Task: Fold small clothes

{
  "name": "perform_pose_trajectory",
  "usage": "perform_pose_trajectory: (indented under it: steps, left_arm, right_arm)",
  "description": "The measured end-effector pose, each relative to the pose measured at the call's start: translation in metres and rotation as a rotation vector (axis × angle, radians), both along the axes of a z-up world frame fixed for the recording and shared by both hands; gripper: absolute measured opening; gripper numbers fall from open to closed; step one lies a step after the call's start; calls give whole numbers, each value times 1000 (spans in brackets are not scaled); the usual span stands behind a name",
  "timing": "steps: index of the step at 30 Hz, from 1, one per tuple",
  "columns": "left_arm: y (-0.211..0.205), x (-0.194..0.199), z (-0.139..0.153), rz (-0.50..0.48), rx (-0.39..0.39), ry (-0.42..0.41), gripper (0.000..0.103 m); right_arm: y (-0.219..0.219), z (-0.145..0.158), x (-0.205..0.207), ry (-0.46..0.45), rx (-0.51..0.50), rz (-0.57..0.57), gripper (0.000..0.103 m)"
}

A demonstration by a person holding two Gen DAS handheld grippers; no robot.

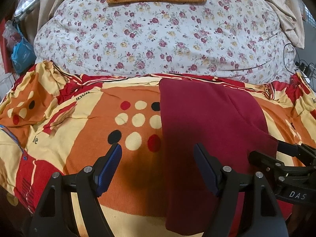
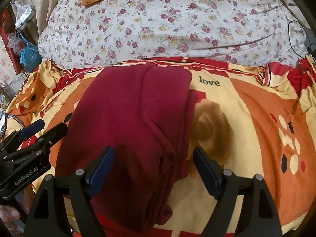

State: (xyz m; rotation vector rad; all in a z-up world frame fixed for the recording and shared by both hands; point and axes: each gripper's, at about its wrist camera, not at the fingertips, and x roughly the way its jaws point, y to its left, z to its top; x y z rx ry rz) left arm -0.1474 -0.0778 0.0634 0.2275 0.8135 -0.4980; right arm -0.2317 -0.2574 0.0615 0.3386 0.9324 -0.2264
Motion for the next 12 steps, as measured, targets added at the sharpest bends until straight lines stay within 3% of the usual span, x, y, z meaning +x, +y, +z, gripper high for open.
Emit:
perform_pose_trajectory:
  steps: [12]
  left_arm:
    - [-2, 6, 3, -44, -51, 6, 67]
  right_arm:
    - [-2, 0, 2, 3, 5, 4, 86]
